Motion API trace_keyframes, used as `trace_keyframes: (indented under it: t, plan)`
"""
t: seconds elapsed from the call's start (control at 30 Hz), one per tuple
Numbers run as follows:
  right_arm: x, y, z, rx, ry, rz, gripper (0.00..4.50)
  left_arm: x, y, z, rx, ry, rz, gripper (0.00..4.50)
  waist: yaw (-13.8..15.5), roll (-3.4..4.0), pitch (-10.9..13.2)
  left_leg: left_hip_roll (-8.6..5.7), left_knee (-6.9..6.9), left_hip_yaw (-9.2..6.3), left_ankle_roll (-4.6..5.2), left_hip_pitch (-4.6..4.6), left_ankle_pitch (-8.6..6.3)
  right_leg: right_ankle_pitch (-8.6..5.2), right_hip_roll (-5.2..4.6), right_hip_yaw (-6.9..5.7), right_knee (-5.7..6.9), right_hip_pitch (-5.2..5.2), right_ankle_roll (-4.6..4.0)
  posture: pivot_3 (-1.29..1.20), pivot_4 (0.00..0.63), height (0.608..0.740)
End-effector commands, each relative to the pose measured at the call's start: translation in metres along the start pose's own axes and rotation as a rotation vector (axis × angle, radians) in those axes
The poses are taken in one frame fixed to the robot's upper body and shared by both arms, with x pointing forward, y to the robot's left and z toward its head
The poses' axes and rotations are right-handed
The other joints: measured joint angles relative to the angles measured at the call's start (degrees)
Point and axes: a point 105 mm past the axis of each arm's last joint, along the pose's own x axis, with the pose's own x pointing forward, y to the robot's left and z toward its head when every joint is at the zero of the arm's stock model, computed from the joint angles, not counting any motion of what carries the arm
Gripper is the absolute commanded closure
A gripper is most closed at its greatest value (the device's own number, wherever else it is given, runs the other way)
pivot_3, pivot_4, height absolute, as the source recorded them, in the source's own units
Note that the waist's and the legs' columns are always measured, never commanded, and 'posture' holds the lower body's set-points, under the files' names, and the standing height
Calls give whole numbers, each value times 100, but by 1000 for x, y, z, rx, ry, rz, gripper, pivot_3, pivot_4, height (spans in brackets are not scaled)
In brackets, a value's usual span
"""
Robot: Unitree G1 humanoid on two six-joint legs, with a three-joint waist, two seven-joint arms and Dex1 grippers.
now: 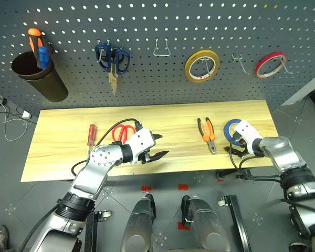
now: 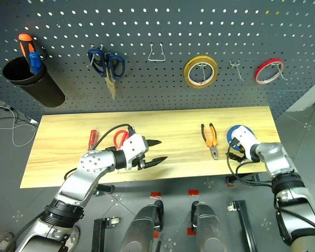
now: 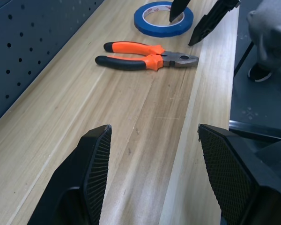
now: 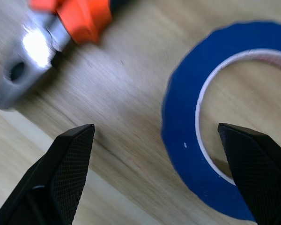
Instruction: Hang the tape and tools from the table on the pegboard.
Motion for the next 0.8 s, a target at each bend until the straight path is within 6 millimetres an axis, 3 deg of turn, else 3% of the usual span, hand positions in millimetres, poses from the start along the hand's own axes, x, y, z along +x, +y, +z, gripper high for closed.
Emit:
trace_keyframes:
  t: [0.03, 0.13, 0.37, 0.53, 0.63, 0.7, 0.8]
  plan:
    - [-1, -9, -10, -5, 77, 13, 391, 1, -5, 11, 47, -44, -15, 1358, 0, -4, 6, 0, 2, 1, -1, -1, 0, 0, -1, 0, 1, -2, 0, 29, 406, 740]
    - [-1, -12, -14, -30, 122, 15, 1242, 1, -8, 16, 48, -76, -28, 1358, 11, -6, 7, 1, 3, -3, -4, -2, 0, 0, -2, -7, 4, -2, 1, 30, 396, 740]
    - [-4, -16, -28, -127, 147, -66, 3704, 1, -23, 27, 21, -148, -93, 1358, 30, -8, 6, 1, 19, -5, -32, -1, 9, 0, -4, -11, 10, 6, 4, 9, 375, 740]
    - [-35, -21, -14, -226, 5, -225, 3816, 0, -24, 45, -28, -259, -89, 1358, 167, 1, 4, -1, 37, -13, -37, -8, 7, -15, -8, -18, 18, 9, 34, -13, 363, 740]
    - [-67, -2, 1, -294, -98, -323, 3816, -6, -14, 59, -92, -333, -27, 1358, 164, 10, 1, 0, 59, -15, -41, -37, 3, -14, -11, -23, 28, -10, 32, -35, 358, 740]
    - [-95, 20, 25, -431, -211, -447, 3816, -12, -2, 70, -96, -389, 30, 1358, 129, 15, 2, 3, 75, -14, -47, -54, -1, -14, -10, -23, 43, -28, 33, -47, 360, 740]
    - [-117, 44, 53, -553, -338, -536, 3816, -17, 9, 82, -103, -440, 71, 1358, 37, 23, 1, 16, 72, -4, -56, -45, -3, -30, 0, -16, 55, -36, 61, -53, 361, 740]
